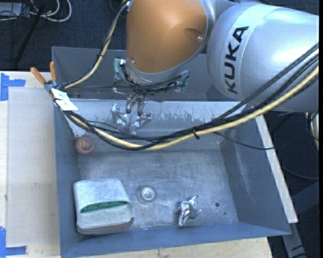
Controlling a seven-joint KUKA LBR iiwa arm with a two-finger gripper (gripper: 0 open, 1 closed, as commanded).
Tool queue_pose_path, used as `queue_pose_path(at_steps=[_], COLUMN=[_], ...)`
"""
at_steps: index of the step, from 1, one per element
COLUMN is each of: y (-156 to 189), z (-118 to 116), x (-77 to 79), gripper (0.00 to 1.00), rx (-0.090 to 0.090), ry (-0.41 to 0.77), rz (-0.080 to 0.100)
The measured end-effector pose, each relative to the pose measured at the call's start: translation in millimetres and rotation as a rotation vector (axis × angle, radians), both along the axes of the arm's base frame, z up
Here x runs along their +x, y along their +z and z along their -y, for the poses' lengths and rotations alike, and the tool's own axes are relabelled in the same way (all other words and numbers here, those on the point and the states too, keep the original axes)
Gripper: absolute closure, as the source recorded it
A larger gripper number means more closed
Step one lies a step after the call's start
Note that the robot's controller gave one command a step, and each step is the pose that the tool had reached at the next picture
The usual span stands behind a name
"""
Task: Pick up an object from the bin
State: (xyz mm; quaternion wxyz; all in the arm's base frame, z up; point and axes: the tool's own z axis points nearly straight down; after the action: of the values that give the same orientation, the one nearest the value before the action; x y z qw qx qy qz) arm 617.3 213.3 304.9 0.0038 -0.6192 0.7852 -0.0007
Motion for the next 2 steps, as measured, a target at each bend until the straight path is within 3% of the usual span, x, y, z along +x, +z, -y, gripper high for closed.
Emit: queue_pose_path(at_steps=[1, 2], y=[-123.5, -167.9], z=[5.0, 47.6], x=[-16.2, -19.0], gripper=[1.00, 1.00], rx=[-0.004, -0.004], ry=[0.266, 0.084], rz=[-0.013, -0.010])
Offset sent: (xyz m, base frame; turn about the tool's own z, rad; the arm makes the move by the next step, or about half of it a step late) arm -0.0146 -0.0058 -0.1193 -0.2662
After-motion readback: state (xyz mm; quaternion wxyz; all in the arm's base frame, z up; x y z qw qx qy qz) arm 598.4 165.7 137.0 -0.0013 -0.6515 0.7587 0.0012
